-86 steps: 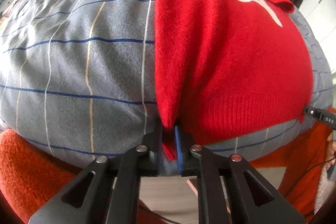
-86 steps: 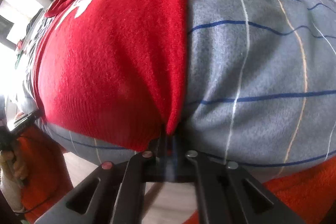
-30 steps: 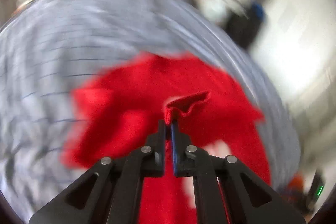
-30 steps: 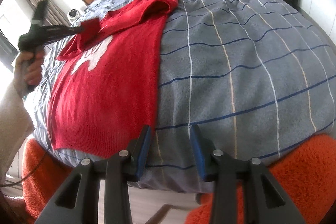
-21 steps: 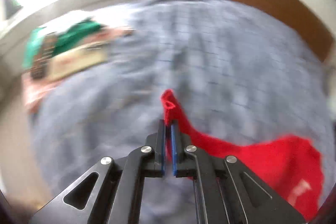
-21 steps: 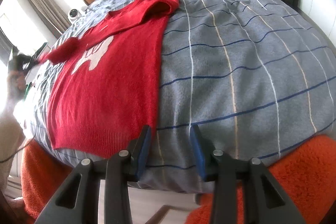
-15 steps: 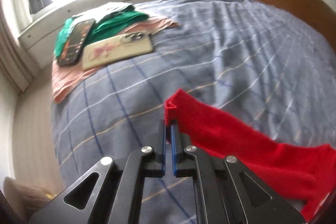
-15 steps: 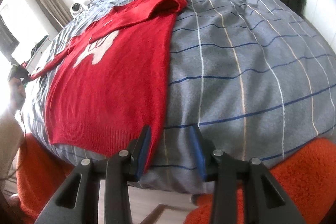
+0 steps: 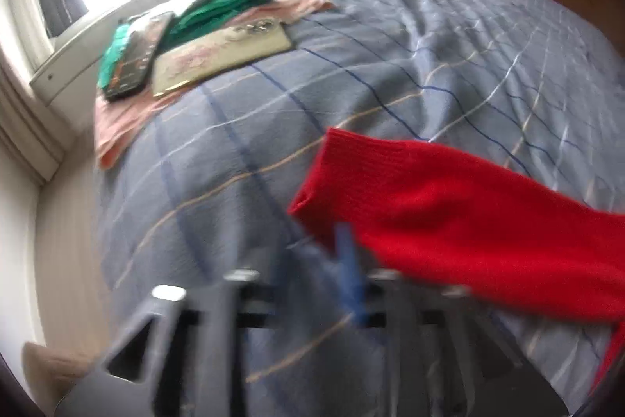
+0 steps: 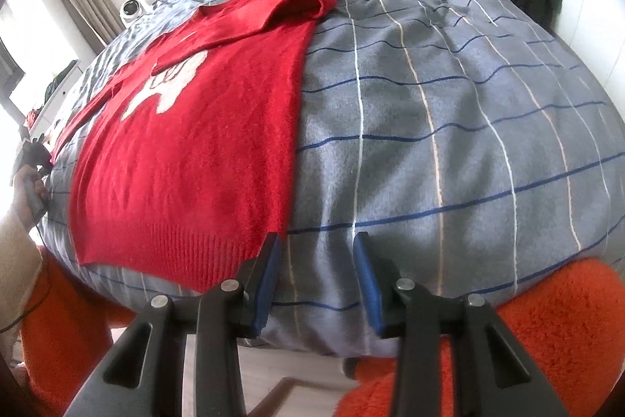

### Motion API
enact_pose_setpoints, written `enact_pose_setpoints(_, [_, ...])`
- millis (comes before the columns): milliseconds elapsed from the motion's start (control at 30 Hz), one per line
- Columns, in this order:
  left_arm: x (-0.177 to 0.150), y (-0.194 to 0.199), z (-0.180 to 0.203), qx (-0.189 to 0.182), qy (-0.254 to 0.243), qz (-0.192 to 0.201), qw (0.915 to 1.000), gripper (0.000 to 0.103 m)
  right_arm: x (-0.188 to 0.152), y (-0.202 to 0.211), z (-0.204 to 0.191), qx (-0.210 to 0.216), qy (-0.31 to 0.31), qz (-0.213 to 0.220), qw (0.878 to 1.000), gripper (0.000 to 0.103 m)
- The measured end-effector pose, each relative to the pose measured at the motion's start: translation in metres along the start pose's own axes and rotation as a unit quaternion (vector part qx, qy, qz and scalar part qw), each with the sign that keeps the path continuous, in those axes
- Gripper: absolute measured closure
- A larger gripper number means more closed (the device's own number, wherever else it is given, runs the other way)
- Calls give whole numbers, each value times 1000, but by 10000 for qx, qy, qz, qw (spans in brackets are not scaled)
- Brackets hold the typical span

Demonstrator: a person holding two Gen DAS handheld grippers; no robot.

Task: Fold small clothes
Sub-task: 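Grasp a sweater sleeve cuff with the left tool, pull it straight, release, then grasp the other sleeve cuff with the right tool, pull it straight, release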

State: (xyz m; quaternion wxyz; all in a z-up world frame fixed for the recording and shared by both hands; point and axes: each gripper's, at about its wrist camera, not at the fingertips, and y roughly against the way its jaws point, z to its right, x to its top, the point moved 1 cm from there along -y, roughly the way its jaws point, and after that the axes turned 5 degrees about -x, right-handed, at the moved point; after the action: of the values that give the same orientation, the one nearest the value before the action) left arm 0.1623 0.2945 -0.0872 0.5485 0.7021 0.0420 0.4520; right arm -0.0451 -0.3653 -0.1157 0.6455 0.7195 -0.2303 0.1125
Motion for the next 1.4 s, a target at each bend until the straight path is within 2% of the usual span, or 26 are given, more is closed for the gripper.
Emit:
enact_pose_setpoints(33, [-4,9,-6,-82,94,31,9999,39,4,3,-1,2,28,7,10000,58])
enact_pose_setpoints(133, [-26,41,-18,-599,311,63,9977,35,27,17,-13,-129,363,146,9992,45])
enact_pose_setpoints(200, [-47,57,-15,-920,223,105,9955,31,54,26,-38,-341,873,352,9950,38])
enact_pose_setpoints(267, [-73,65,-6,-1099,-18,268,9936,27,81,28,-71,-481,1393,590,9873,37])
enact_pose_setpoints(333, [-88,61,2,-1068,-228,227,9938,26,110,18,-121,-505,2077,799,9736,37])
enact_pose_setpoints(400, [-93,49,7,-1031,-271,18,9943,26,129,1,-165,-448,2593,903,9605,37])
enact_pose_setpoints(467, [-88,46,9,-1010,-305,133,9943,26,141,-23,-208,-373,3056,956,9466,37])
enact_pose_setpoints(500, [-85,45,10,-956,-351,245,9945,26,147,-42,-235,-387,3410,982,9341,37])
enact_pose_setpoints(600, [-81,43,10,-859,-391,404,9947,26,155,-88,-277,-606,3951,982,9114,37])
enact_pose_setpoints(667, [-82,40,11,-853,-470,417,9944,26,161,-127,-290,-780,4071,672,9075,39])
enact_pose_setpoints(700, [-82,39,11,-825,-527,434,9942,26,164,-138,-290,-811,4014,565,9106,40])
enact_pose_setpoints(767, [-80,38,11,-829,-598,461,9937,26,179,-142,-278,-439,3452,515,9361,70])
enact_pose_setpoints(800, [-80,38,11,-834,-620,462,9935,25,188,-136,-268,-496,3114,581,9472,96])
enact_pose_setpoints(867, [-83,38,8,-820,-612,467,9936,24,207,-111,-238,-285,2486,880,9642,96])
enact_pose_setpoints(933, [-83,38,5,-819,-541,435,9942,24,226,-88,-203,-419,2064,1176,9705,96])
enact_pose_setpoints(967, [-83,37,3,-832,-494,409,9945,24,236,-75,-175,-519,1769,1347,9736,96])
enact_pose_setpoints(1033, [-83,36,2,-848,-417,368,9948,24,254,-42,-94,-791,818,1672,9793,96])
enact_pose_setpoints(1133, [-83,35,4,-768,-355,365,9957,23,251,-3,14,-1295,-263,1970,9715,96])
enact_pose_setpoints(1233, [-85,34,10,-604,-390,408,9966,23,224,12,102,-1702,-1032,1829,9628,96])
enact_pose_setpoints(1333, [-88,34,15,-473,-466,472,9967,23,193,2,162,-1709,-1751,1544,9572,96])
enact_pose_setpoints(1400, [-91,36,16,-428,-523,512,9964,23,164,-13,196,-1527,-2291,1325,9522,96])
